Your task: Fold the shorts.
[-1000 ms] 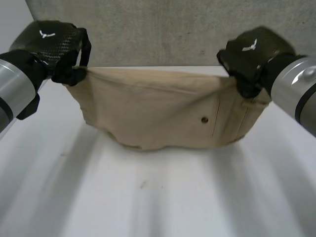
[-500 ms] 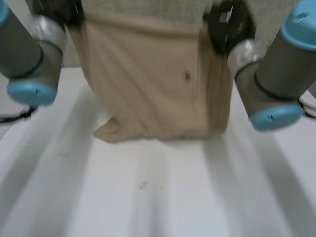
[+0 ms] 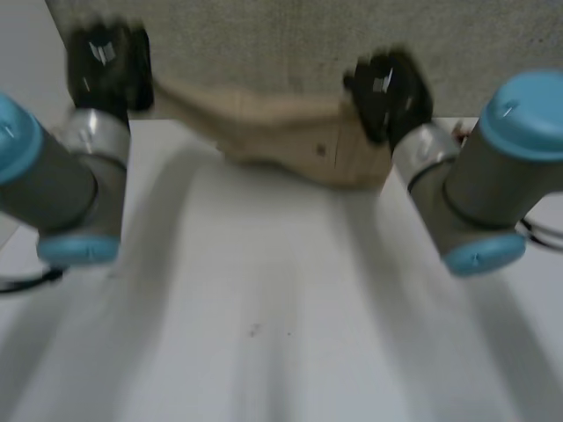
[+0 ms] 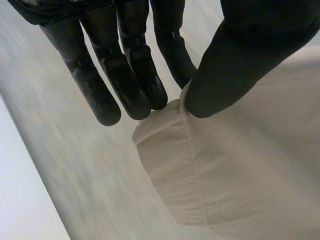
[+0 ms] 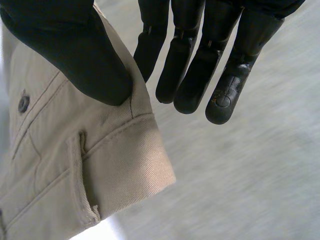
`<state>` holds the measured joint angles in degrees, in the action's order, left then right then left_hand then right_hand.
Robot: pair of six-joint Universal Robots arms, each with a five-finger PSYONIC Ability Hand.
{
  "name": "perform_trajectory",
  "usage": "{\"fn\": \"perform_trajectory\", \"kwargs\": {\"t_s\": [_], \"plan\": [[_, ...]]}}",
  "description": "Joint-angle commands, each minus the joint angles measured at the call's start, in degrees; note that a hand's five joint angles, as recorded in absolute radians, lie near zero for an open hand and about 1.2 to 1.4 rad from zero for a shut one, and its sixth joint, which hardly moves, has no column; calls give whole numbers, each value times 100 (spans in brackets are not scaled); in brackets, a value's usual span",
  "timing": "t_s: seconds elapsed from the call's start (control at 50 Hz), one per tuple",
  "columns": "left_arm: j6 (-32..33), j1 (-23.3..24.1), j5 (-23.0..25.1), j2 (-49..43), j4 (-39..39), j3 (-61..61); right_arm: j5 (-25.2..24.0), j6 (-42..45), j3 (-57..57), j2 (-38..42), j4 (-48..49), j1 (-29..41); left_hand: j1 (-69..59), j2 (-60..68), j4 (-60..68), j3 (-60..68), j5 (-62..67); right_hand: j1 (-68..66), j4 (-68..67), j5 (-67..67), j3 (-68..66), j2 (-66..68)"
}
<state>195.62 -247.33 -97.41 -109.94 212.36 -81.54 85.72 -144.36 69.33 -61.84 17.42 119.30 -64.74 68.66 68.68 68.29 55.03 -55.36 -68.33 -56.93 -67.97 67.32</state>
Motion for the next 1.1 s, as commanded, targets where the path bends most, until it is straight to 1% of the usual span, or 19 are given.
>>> {"fn": "perform_trajectory", "kwargs": {"t_s": [0.02,0.1,0.12,0.24,0.28,0.32,0.38,0.4,0.48,0.56,0.66,0.78,0.98,1.04,1.08,1.1], "plan": [[81,79,38,-309,-352,-1487,-72,4,1072,594,-704,-12,-1526,1134,1132,1171,1497,-2464,-1167,-1307,-1203,1268],[186,123,46,-265,-818,-1953,-64,-136,1450,516,-880,-12,-1526,1134,1132,1171,1497,-2464,-1167,-1307,-1203,1268],[247,123,47,-169,-1045,-2067,-64,-180,1512,489,-898,-12,-1526,1134,1132,1171,1497,-2464,-1167,-1307,-1203,1268],[406,79,47,358,-1837,-2235,-72,-593,1926,103,-1109,-38,-1526,1134,1132,1171,1497,-2464,-1167,-1307,-1203,1268],[398,71,55,490,-2065,-2279,-81,-874,2031,-3,-1188,-82,-1526,1134,1132,1171,1497,-2464,-1167,-1307,-1203,1268],[389,62,73,552,-2128,-2314,-81,-1111,2075,-21,-1223,-152,-1526,1134,1132,1171,1497,-2464,-1167,-1307,-1203,1268],[380,53,108,596,-2128,-2402,-108,-1743,2189,-38,-1223,-293,-1526,1134,1132,1171,1497,-2464,-1167,-1307,-1203,1268],[380,53,117,596,-2128,-2411,-108,-2128,2251,-38,-1232,-371,-1526,1134,1132,1171,1497,-2286,-990,-1130,-1026,1091],[371,36,161,561,-2120,-2419,-230,-2972,2391,-38,-1241,-582,-1526,1134,1132,1171,1497,132,1428,1288,1392,-1327],[371,27,161,543,-2093,-2411,-423,-3448,2584,-56,-1241,-793,-1526,1134,1132,1171,1497,691,1988,1848,1952,-1887],[371,-35,161,543,-2014,-2411,-494,-3538,2752,-126,-1232,-961,-1526,1134,1132,1171,1497,894,2191,2051,2155,-2090],[371,-61,170,543,-1979,-2411,-512,-3555,2849,-144,-1188,-970,-1526,1134,1132,1171,1497,1500,2796,2656,2761,-2696],[371,-88,170,535,-1935,-2367,-494,-3511,2761,-39,-951,-908,-1526,1134,1132,1171,1497,1215,2511,2371,2476,-2411],[371,-131,170,535,-1935,-2367,-503,-3503,2752,76,-714,-908,-1526,1134,1132,1171,1497,-562,735,595,699,-634],[371,-132,170,535,-1935,-2367,-521,-3459,2735,76,-574,-908,-1526,1134,1132,1171,1497,-2453,-1157,-1297,-1193,1258],[371,-123,178,535,-1944,-2384,-529,-3441,2708,58,-556,-908,-1526,1134,1132,1171,1497,-2464,-1167,-1307,-1203,1268]]}}
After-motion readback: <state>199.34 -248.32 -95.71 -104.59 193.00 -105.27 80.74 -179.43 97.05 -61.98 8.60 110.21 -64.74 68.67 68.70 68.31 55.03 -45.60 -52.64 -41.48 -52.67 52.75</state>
